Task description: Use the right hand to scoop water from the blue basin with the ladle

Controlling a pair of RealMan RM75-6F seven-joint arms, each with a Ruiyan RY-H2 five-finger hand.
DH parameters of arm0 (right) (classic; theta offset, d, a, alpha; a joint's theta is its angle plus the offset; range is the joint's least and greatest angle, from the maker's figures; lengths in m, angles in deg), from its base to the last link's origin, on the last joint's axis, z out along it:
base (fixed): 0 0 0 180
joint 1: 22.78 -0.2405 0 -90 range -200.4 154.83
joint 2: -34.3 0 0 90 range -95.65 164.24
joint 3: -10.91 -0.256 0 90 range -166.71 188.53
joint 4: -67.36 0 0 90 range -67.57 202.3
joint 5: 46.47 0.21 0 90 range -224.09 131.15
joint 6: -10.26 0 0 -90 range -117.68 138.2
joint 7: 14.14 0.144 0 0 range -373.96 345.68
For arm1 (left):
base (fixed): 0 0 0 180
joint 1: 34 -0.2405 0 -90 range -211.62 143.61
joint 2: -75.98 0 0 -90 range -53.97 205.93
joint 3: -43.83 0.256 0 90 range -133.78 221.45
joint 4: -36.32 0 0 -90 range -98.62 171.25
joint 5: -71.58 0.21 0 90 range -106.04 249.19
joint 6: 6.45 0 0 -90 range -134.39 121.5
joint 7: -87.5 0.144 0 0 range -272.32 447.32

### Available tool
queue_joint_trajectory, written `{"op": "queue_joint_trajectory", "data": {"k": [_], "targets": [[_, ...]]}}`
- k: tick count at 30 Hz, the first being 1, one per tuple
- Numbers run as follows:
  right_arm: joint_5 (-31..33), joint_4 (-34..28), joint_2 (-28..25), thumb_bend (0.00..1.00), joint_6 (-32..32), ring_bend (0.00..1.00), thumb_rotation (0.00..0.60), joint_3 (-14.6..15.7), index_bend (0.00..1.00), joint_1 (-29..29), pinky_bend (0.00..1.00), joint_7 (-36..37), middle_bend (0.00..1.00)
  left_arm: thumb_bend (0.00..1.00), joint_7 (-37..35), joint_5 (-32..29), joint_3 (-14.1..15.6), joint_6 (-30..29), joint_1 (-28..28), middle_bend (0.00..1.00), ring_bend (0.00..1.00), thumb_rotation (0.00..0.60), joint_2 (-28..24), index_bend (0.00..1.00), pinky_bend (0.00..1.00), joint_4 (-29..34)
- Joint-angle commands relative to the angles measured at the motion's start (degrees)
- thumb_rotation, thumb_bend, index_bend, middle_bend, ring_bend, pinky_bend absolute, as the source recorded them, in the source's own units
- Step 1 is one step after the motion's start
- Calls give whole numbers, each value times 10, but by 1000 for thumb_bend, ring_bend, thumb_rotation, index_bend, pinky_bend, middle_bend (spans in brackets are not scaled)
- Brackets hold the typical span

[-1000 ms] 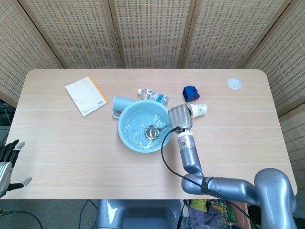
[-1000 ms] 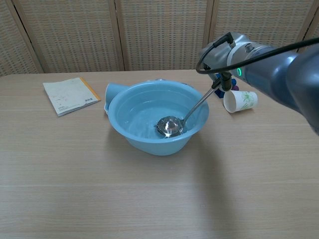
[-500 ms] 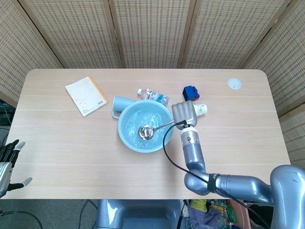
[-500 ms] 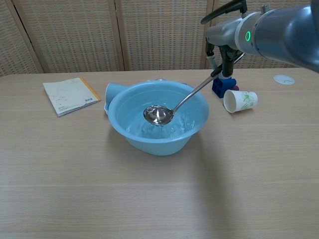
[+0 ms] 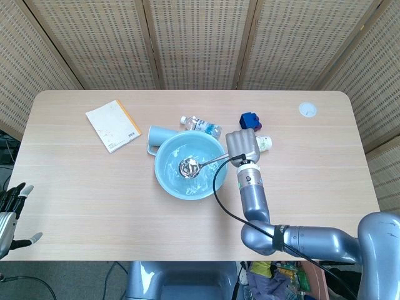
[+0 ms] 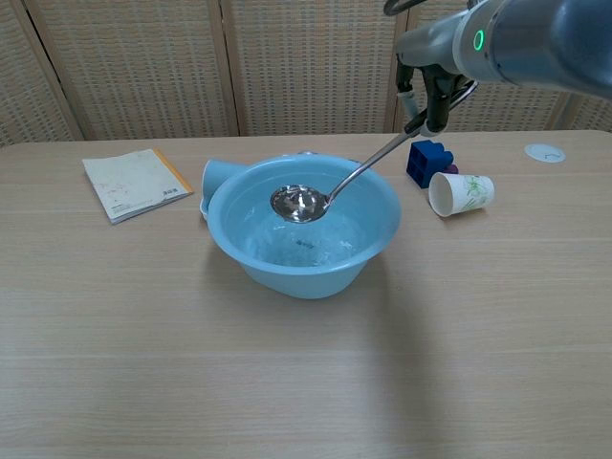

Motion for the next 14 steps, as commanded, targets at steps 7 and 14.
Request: {"op": "queue_joint_trajectory", "data": {"k": [7,14], "targets": [[24,-20,-22,832,-20,966,600,-2,807,-22,1000,-1,1000,0,5,-4,0,4,2,0,0,600,2,0,0,0],[40,-24,-29,831,-24,966,600,3,807,-32,1000,6,1000,0,3,-5,0,4,2,0,0,600,1,0,0,0]]}}
